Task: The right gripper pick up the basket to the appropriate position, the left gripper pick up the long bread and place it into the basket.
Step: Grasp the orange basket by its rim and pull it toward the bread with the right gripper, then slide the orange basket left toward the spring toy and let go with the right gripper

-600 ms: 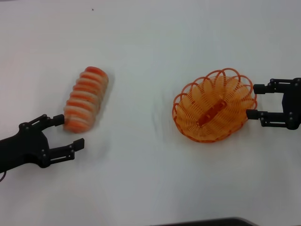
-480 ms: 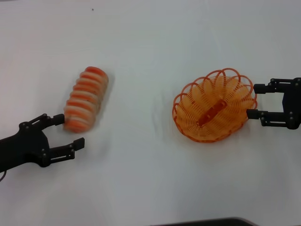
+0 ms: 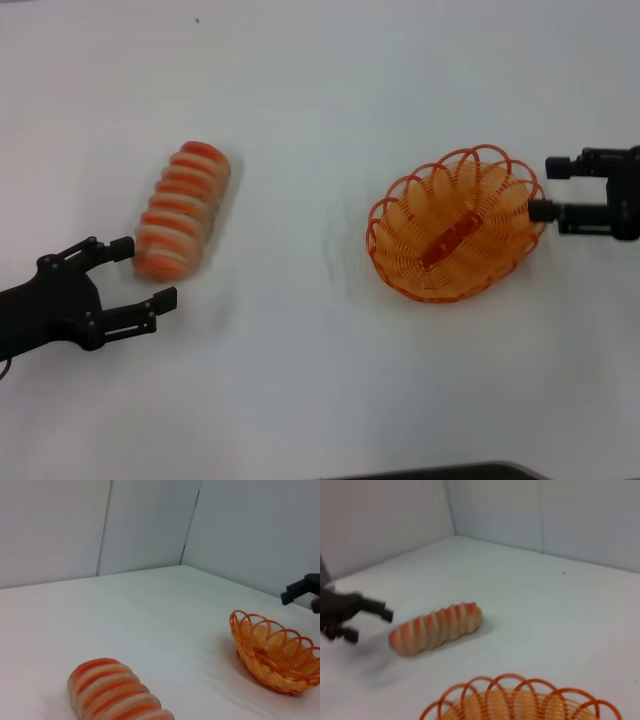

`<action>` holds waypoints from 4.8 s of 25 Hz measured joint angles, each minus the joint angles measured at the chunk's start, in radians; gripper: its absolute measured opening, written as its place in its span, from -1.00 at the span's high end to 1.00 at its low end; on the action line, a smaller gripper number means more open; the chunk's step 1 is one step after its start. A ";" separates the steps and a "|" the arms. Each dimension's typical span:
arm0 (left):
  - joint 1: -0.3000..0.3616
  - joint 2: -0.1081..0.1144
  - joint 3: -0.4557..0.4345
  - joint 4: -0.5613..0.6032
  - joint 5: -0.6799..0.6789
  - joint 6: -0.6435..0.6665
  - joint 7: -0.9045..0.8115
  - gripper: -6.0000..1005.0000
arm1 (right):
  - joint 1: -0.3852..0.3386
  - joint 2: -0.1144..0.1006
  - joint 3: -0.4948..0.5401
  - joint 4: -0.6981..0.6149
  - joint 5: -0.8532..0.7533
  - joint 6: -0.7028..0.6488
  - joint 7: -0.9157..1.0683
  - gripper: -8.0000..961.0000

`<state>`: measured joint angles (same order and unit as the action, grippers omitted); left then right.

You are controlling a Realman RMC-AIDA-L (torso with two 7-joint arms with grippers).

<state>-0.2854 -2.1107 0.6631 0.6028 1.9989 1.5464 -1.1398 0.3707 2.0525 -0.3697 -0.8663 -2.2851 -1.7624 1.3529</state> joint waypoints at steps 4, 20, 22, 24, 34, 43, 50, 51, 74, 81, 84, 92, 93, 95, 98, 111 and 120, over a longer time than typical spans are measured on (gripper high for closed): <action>-0.003 0.000 -0.002 0.001 0.000 0.001 0.000 -0.86 | 0.051 -0.019 -0.019 -0.059 -0.012 -0.016 0.337 -0.50; -0.005 -0.003 -0.003 0.026 0.000 0.007 0.000 -0.86 | 0.363 -0.016 -0.196 -0.289 -0.463 -0.045 0.952 -0.49; -0.005 -0.004 -0.003 0.026 0.000 0.009 0.000 -0.86 | 0.374 -0.009 -0.235 -0.264 -0.477 -0.016 0.957 -0.49; -0.005 -0.004 -0.004 0.026 0.000 0.010 0.000 -0.86 | 0.376 -0.008 -0.261 -0.237 -0.485 0.018 0.966 -0.49; -0.006 -0.007 -0.004 0.036 0.000 0.014 0.000 -0.86 | 0.376 -0.017 -0.340 -0.022 -0.501 0.171 0.972 -0.49; -0.008 -0.006 -0.003 0.037 0.000 0.013 0.000 -0.86 | 0.369 -0.009 -0.355 0.002 -0.495 0.206 0.971 -0.49; -0.008 -0.006 -0.003 0.037 0.000 0.011 0.001 -0.86 | 0.371 -0.008 -0.356 0.022 -0.494 0.218 0.968 -0.47; -0.008 -0.006 -0.003 0.037 0.000 0.012 0.002 -0.86 | 0.371 -0.008 -0.356 0.022 -0.494 0.218 0.968 -0.44; -0.007 -0.004 -0.007 0.037 0.000 0.013 0.011 -0.86 | 0.367 0.003 -0.352 0.023 -0.494 0.226 0.943 0.80; -0.014 -0.006 -0.006 0.037 -0.002 0.014 0.011 -0.86 | 0.348 -0.022 -0.296 0.023 -0.410 0.185 0.943 0.80; -0.015 -0.006 -0.006 0.038 -0.002 0.014 0.012 -0.86 | 0.324 -0.047 -0.273 0.030 -0.335 0.154 0.949 0.81; -0.015 -0.008 -0.022 0.047 -0.003 0.015 0.012 -0.86 | 0.294 -0.099 -0.185 0.150 -0.257 0.133 0.992 0.83; -0.017 -0.009 -0.025 0.047 -0.003 0.015 0.012 -0.86 | 0.293 -0.101 -0.177 0.161 -0.256 0.133 1.007 0.83; -0.022 -0.010 -0.031 0.048 -0.003 0.015 0.012 -0.86 | 0.293 -0.100 -0.167 0.167 -0.256 0.134 1.036 0.83; -0.027 -0.011 -0.032 0.050 -0.009 0.015 0.011 -0.86 | 0.294 -0.097 -0.157 0.164 -0.250 0.133 1.100 0.83; -0.029 -0.013 -0.072 0.073 -0.040 0.014 0.006 -0.86 | 0.335 -0.068 -0.239 0.152 -0.207 0.206 1.407 0.84; -0.021 -0.014 -0.079 0.079 -0.039 0.003 0.005 -0.86 | 0.372 -0.041 -0.354 0.142 -0.209 0.276 1.501 0.84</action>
<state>-0.3068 -2.1245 0.5837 0.6817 1.9604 1.5498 -1.1351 0.7423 2.0119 -0.7235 -0.7244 -2.4943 -1.4861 2.8543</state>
